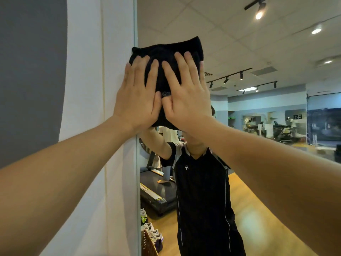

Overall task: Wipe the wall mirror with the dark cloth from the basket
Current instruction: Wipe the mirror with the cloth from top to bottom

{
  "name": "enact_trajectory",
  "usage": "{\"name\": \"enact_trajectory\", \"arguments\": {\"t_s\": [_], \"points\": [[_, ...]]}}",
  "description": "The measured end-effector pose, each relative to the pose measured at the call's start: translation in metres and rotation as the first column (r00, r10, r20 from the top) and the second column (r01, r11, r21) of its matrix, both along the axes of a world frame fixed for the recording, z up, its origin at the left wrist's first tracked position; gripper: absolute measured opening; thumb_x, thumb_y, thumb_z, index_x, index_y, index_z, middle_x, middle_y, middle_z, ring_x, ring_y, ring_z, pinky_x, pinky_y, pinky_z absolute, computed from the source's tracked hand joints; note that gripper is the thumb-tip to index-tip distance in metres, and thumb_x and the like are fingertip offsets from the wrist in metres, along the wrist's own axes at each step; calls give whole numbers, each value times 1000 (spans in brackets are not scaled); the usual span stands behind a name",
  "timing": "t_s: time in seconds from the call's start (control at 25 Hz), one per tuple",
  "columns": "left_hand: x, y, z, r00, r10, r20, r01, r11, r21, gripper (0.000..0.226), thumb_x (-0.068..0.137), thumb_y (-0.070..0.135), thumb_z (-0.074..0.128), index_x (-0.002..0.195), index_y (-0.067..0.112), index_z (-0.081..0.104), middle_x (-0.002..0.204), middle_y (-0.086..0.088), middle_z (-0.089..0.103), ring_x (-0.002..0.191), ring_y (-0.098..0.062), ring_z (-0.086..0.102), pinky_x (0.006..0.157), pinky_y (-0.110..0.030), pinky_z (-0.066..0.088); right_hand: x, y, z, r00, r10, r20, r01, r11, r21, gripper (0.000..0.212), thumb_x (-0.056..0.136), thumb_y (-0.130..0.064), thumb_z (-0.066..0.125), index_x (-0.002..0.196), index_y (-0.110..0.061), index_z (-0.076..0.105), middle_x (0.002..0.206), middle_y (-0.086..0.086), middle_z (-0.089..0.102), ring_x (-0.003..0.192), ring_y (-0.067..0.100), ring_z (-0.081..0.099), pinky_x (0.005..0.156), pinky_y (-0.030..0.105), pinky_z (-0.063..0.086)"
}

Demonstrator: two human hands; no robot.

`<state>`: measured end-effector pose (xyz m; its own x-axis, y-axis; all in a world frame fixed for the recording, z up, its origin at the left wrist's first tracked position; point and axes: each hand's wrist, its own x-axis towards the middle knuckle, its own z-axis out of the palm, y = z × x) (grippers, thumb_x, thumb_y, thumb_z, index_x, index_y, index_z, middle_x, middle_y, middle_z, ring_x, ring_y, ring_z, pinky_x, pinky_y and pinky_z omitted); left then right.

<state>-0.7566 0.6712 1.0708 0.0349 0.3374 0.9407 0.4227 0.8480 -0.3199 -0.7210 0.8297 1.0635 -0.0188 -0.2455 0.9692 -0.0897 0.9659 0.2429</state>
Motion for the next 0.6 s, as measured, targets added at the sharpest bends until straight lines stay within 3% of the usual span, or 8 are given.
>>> {"name": "enact_trajectory", "arguments": {"t_s": [0.36, 0.6], "points": [[21, 49, -93, 990, -51, 130, 55, 998, -29, 73, 97, 32, 41, 158, 0, 19, 163, -28, 15, 154, -42, 9, 126, -59, 10, 24, 60, -87, 993, -32, 116, 23, 997, 80, 70, 97, -38, 43, 161, -12, 33, 170, 20, 21, 160, 37, 10, 129, 57, 10], [49, 148, -63, 993, -87, 78, 97, 986, -135, 75, 98, 40, 34, 160, 1, 14, 165, -27, 13, 155, -43, 7, 126, -59, 8, 60, 156, -74, 994, -8, 110, 12, 999, -40, 69, 98, -32, 42, 162, -12, 29, 170, 22, 15, 160, 39, 7, 125, 62, 21]]}}
